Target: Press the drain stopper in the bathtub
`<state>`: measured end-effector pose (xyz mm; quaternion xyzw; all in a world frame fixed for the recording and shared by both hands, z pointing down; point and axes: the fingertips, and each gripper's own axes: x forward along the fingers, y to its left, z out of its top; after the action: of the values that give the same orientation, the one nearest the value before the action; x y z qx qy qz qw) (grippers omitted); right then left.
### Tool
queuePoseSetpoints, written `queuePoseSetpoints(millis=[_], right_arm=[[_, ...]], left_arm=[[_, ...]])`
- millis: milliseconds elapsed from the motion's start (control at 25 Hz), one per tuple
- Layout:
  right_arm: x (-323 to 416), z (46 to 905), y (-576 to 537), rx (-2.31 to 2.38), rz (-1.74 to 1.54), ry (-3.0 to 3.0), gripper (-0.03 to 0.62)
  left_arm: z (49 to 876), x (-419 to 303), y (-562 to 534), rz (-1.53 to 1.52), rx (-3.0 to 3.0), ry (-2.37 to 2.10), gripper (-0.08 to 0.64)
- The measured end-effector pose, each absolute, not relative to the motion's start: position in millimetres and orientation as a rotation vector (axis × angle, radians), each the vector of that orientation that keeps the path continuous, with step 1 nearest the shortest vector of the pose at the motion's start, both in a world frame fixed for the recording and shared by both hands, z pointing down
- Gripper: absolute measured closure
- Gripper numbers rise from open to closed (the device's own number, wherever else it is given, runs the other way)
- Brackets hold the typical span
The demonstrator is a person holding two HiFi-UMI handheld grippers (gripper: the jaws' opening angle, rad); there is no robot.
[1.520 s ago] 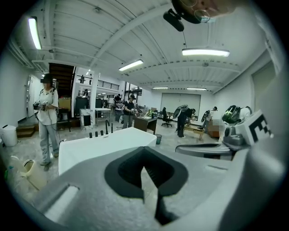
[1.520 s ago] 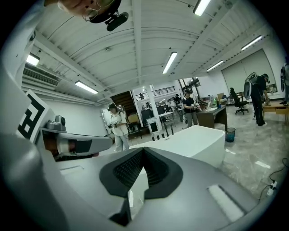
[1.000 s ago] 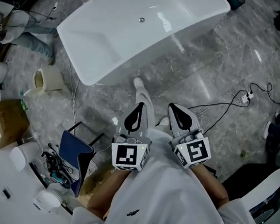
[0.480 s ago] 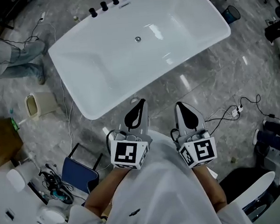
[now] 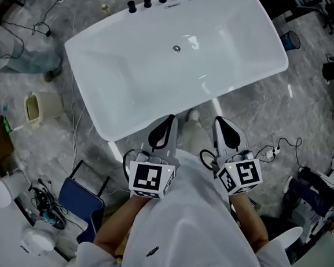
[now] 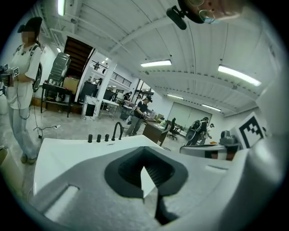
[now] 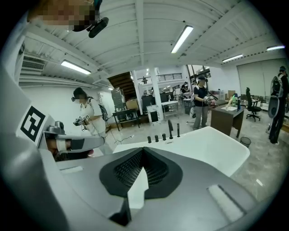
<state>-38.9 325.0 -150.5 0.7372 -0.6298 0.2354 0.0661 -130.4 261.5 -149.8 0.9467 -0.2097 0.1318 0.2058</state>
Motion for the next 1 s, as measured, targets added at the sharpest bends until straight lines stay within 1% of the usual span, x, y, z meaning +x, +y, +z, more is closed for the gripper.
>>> queuePoseSetpoints(millis=[200,360,720,1000], right_arm=[[-37.8,-139.0,276.6,2.027,0.745,-2.061,0.589],[-26.5,-136.7,246.7,1.873,0.709,-2.153,0.589],[47.7,-106.5,181.0,1.687,0.714,-2.218,0.589],[97.7,-63.3,132.4,1.561,0.725,-2.236,0.589]], left_arm=[[-149.8,-129.4,232.9,0.343,2.591,-0.664,0.560],[-151.0,-118.3,215.2,0.327,2.563,-0.748,0.561],[-155.1,-62.8,176.0,0.342,2.456,-0.906,0.560],[-123.4,-20.6,156.2,0.419,2.358,-0.964,0.560]])
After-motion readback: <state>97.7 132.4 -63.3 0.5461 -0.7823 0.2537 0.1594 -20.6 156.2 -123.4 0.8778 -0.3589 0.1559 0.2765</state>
